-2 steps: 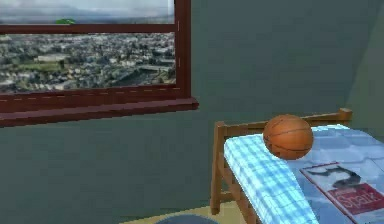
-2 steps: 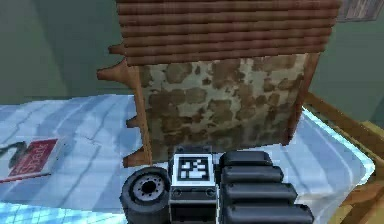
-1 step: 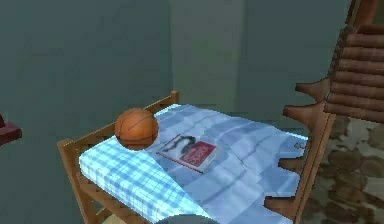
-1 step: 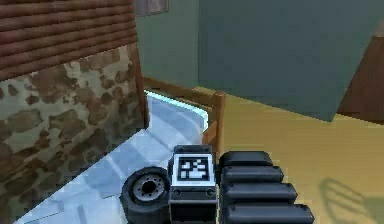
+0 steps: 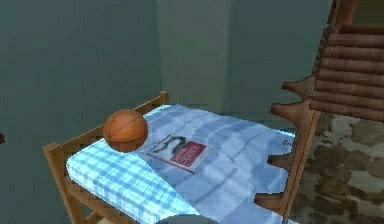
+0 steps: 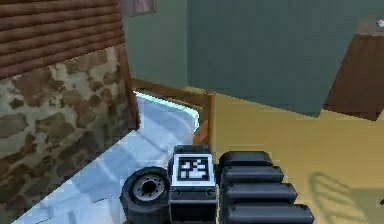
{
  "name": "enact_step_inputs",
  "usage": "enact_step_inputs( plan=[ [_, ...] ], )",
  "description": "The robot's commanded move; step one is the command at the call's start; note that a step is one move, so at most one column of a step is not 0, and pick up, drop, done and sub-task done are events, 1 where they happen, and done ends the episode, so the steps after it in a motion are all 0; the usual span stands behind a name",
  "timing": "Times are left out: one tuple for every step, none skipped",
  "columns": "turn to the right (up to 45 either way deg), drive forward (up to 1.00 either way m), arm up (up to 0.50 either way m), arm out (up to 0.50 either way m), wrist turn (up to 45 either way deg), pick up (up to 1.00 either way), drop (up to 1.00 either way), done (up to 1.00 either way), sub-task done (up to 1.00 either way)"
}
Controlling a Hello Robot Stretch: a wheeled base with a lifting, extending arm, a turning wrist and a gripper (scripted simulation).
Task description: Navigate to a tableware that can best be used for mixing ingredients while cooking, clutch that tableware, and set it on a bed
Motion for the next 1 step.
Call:
enact_step_inputs(
  plan=[
    [-45.0, 0.0, 0.0, 0.0, 0.0, 0.0, 0.0, 0.0, 0.0]
  ],
)
